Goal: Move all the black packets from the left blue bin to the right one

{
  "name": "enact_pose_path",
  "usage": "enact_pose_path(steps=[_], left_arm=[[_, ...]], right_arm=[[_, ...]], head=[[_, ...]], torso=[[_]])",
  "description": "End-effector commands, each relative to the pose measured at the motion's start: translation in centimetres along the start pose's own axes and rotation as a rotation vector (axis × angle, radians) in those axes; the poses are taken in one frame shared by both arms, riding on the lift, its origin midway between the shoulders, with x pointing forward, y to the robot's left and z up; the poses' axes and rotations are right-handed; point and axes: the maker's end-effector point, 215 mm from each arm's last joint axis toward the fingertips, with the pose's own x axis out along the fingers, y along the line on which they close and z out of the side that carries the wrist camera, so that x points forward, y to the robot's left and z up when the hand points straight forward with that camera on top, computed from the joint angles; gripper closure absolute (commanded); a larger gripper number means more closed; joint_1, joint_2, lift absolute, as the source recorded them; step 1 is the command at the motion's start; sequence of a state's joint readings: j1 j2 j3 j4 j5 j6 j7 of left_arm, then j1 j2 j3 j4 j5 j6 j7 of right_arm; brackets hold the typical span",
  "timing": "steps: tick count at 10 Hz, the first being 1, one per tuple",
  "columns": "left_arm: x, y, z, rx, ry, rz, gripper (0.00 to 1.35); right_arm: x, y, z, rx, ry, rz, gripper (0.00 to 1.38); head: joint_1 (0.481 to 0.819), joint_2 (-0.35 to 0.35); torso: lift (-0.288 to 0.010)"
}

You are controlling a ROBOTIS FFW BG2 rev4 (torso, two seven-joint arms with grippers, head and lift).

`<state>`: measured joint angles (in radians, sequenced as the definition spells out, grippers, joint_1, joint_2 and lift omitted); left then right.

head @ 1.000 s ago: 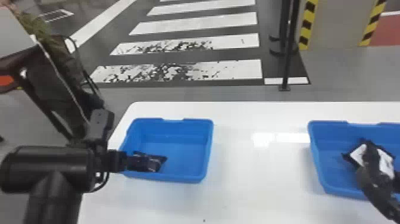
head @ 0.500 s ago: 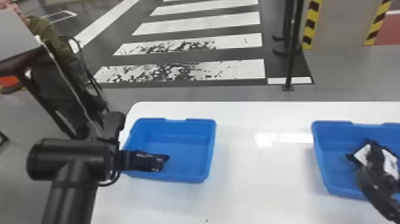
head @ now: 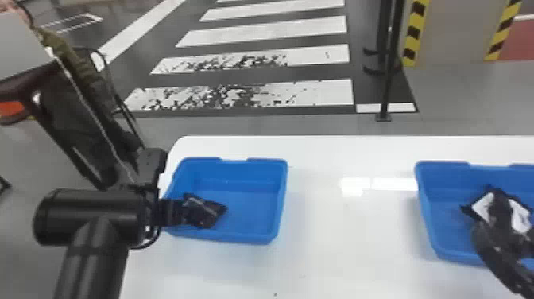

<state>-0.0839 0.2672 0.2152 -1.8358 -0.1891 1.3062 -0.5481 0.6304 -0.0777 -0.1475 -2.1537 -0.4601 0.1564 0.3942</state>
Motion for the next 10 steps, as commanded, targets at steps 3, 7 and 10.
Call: enact_pose_path(steps=[3,7,10], left_arm=[[-4.2,-5.6,3.7,0.065,-0.172,-0.128,1.2],[-7.4,-20.6,6.6,0.135,-0.378,-0.52,1.2],[-9.6,-29.5,5.4,0.148,-0.387,-0.747,1.2]], right_arm=[[0.3,0.6,0.2,0.007,-0.004,0.018,0.16],[2.6,6.2,-0.6,0.144,0.018,0.182,0.16],[3.8,9.0,-1.0,0.241,0.022,0.257,0.16]], head=[[0.695,0.212],[0.695,0.113],[0.695,0.02]], torso=[[-0.14],[-0.14],[-0.14]])
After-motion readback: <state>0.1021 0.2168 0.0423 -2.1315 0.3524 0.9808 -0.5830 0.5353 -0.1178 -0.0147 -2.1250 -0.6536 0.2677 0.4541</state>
